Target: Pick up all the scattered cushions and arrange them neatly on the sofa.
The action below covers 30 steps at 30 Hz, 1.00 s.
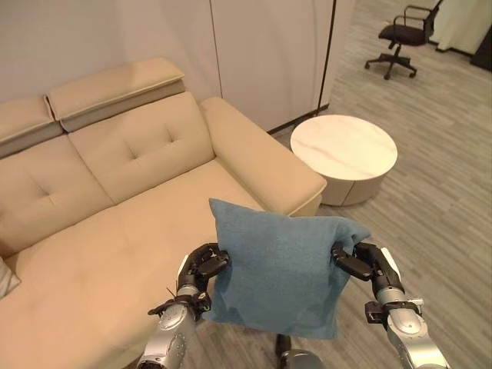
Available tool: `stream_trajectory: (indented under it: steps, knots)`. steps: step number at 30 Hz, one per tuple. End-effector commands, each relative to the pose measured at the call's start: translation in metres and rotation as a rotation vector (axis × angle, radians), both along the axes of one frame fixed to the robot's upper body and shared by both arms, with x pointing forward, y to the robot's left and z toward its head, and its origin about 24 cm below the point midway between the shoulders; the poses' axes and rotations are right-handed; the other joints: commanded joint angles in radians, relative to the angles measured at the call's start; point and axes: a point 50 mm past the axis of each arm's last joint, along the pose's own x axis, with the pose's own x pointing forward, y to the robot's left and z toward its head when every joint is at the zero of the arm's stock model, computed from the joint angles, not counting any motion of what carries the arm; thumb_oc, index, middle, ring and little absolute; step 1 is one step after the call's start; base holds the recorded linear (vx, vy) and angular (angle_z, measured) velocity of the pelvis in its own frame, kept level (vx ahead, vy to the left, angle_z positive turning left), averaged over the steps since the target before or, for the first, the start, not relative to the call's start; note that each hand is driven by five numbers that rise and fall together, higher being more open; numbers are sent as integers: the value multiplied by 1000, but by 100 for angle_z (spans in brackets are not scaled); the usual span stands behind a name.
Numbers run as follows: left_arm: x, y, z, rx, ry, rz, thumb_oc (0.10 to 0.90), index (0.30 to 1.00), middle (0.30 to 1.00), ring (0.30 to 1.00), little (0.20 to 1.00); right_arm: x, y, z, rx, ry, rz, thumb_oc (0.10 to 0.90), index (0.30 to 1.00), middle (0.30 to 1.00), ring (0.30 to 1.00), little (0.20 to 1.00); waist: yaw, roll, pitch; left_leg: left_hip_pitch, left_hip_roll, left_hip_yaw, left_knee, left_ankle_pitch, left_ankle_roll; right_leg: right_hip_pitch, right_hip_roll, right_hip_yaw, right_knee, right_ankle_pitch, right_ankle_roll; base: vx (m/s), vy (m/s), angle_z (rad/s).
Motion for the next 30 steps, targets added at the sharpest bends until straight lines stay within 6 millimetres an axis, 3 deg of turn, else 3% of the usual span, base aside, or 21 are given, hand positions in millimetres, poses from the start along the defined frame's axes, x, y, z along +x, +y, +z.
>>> stream_trajectory:
  steps: [1, 3, 5, 6, 7, 11, 15, 16, 18, 19, 20, 21, 22, 24, 25, 27, 28, 29, 30]
  knots:
    - [37, -13, 83, -66, -416, -71, 400, 300, 300, 300, 300, 29, 35, 65, 58, -360, 177, 400, 300, 300, 300, 300, 34, -33, -67, -81, 3, 149, 36, -60, 50, 145, -40, 41, -135, -19, 75, 279, -40, 35]
    - [34, -12, 82, -67, -412, -71, 400, 300, 300, 300, 300, 29, 34, 67, 52, -368, 184, 400, 300, 300, 300, 300, 55, -42, -69, -126, -35, 158, -108, -73, 51, 164, -46, 33, -134, -48, 81, 294, 16, 38]
    - [32, -11, 81, -71, -410, -68, 400, 300, 300, 300, 300, 30, 36, 68, 52, -373, 193, 400, 300, 300, 300, 300, 79, -37, -66, -157, -45, 162, -274, -26, 40, 194, -35, 22, -130, -79, 84, 264, 40, 23]
    - [32, -11, 81, -71, -410, -68, 400, 300, 300, 300, 300, 30, 36, 68, 52, -373, 193, 400, 300, 300, 300, 300, 79, -38, -66, -156, -46, 162, -276, -24, 40, 195, -36, 22, -130, -79, 84, 290, 58, 9]
    - [30, -10, 79, -75, -401, -58, 400, 300, 300, 300, 300, 31, 37, 69, 46, -379, 195, 400, 300, 300, 300, 300, 103, -30, -60, -198, -40, 181, -358, 58, 23, 235, -16, 10, -134, -99, 82, 297, 56, 23]
    - [29, -8, 79, -79, -398, -46, 400, 300, 300, 300, 300, 39, 44, 77, 23, -407, 218, 400, 300, 300, 300, 300, 146, -42, -58, -256, -1, 290, -445, 123, 10, 321, -8, -11, -142, -147, 88, 367, 113, 23]
    - [26, -5, 75, -82, -378, -36, 400, 300, 300, 300, 300, 43, 56, 81, 8, -415, 273, 400, 300, 300, 300, 300, 169, -53, -89, -224, -7, 297, -453, 138, 29, 360, -19, -10, -116, -170, 109, 359, 172, -3]
    - [25, -4, 74, -82, -371, -36, 400, 300, 300, 300, 300, 46, 62, 83, -24, -421, 303, 400, 300, 300, 300, 300, 181, -79, -102, -217, -27, 298, -420, 116, 40, 366, -50, -23, -75, -164, 132, 325, 189, 5]
    - [26, -2, 73, -58, -365, -43, 400, 300, 300, 300, 300, 46, 64, 84, -66, -425, 321, 400, 300, 300, 300, 300, 190, -105, -119, -192, -55, 313, -403, 69, 71, 342, -96, -38, 29, -93, 172, 314, 203, 13]
    - [26, -2, 73, -58, -366, -42, 400, 300, 300, 300, 300, 46, 64, 84, -66, -425, 321, 400, 300, 300, 300, 300, 192, -104, -121, -194, -53, 315, -406, 72, 72, 339, -94, -36, 27, -89, 172, 250, 248, 36]
    - [29, 0, 77, -29, -380, -57, 400, 300, 300, 300, 300, 50, 66, 89, -128, -431, 360, 400, 300, 300, 300, 300, 189, -110, -113, -158, -79, 320, -389, 24, 106, 284, -154, -46, 209, 49, 216, 226, 248, 47]
    - [31, -1, 80, -13, -392, -67, 400, 300, 300, 300, 300, 52, 69, 91, -139, -437, 372, 400, 300, 300, 300, 300, 182, -103, -104, -141, -83, 314, -383, 9, 121, 256, -163, -29, 298, 95, 216, 289, 306, 50]
    - [35, 1, 83, 9, -407, -66, 400, 300, 300, 300, 300, 52, 69, 93, -145, -444, 375, 400, 300, 300, 300, 300, 171, -93, -99, -120, -87, 303, -382, -8, 135, 223, -165, -9, 359, 127, 210, 218, 183, 43]
    - [37, 4, 87, 30, -424, -67, 400, 300, 300, 300, 300, 51, 68, 94, -165, -444, 383, 400, 300, 300, 300, 300, 149, -77, -97, -67, -102, 271, -389, -45, 150, 161, -196, 9, 426, 123, 195, 209, 105, 61]
    - [37, 4, 87, 30, -424, -67, 400, 300, 300, 300, 300, 51, 68, 94, -165, -444, 383, 400, 300, 300, 300, 300, 149, -75, -99, -69, -100, 270, -392, -42, 150, 159, -193, 7, 423, 126, 194, 305, 29, 54]
    - [43, 2, 94, 24, -450, -69, 400, 300, 300, 300, 300, 53, 66, 98, -184, -447, 390, 400, 300, 300, 300, 300, 115, -61, -97, -17, -121, 221, -409, -71, 136, 92, -233, -3, 303, 49, 163, 377, -31, 35]
    - [44, 0, 95, 17, -458, -72, 400, 300, 300, 300, 300, 54, 64, 99, -196, -448, 384, 400, 300, 300, 300, 300, 100, -60, -95, -2, -127, 201, -414, -81, 126, 81, -224, 12, 218, 13, 157, 213, -57, 54]
    - [44, 0, 96, 17, -458, -72, 400, 300, 300, 300, 300, 54, 64, 99, -196, -449, 384, 400, 300, 300, 300, 300, 98, -58, -95, -3, -126, 199, -417, -78, 126, 82, -221, 9, 213, 17, 156, 310, -156, 90]
    - [48, -5, 99, 6, -472, -83, 400, 300, 300, 300, 300, 55, 61, 100, -213, -444, 371, 400, 300, 300, 300, 300, 67, -72, -86, 22, -145, 155, -418, -99, 110, 64, -180, 100, 42, 2, 171, 282, -156, 104]
